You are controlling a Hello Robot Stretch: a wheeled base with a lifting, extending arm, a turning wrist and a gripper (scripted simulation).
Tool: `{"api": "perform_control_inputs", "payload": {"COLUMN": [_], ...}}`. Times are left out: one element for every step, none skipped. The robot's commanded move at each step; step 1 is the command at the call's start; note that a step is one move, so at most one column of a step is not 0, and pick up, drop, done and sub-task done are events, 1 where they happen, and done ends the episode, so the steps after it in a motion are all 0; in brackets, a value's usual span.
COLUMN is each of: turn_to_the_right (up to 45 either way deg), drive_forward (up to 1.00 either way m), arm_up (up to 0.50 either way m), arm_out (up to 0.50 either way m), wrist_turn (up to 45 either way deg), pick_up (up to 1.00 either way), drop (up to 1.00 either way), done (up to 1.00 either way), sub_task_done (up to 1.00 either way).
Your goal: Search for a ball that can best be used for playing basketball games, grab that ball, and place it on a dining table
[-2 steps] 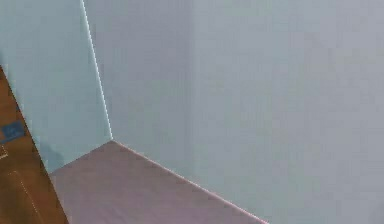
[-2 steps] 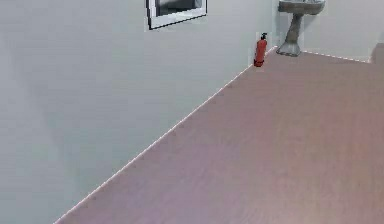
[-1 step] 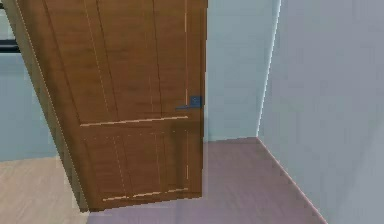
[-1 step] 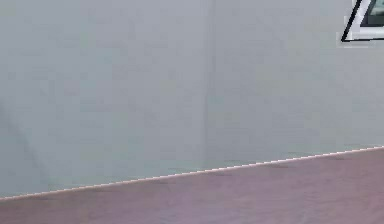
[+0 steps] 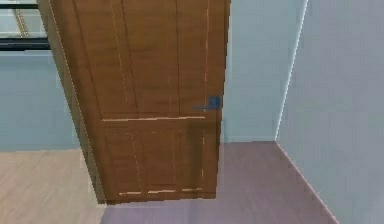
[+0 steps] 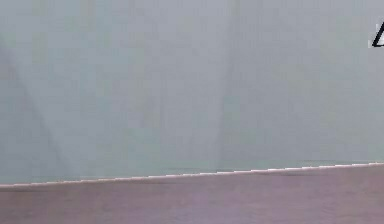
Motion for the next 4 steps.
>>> {"api": "perform_control_inputs", "payload": {"turn_to_the_right": [0.0, -45.0, -6.0, 0.0], "drive_forward": [0.45, 0.0, 0.0, 0.75], "arm_up": [0.0, 0.0, 0.0, 0.0], "arm_out": [0.0, 0.0, 0.0, 0.0], "wrist_turn": [0.0, 0.0, 0.0, 0.0], "pick_up": [0.0, 0.0, 0.0, 0.0], "drop": [0.0, 0.0, 0.0, 0.0], "done": [0.0, 0.0, 0.0, 0.0], "sub_task_done": [0.0, 0.0, 0.0, 0.0]}}
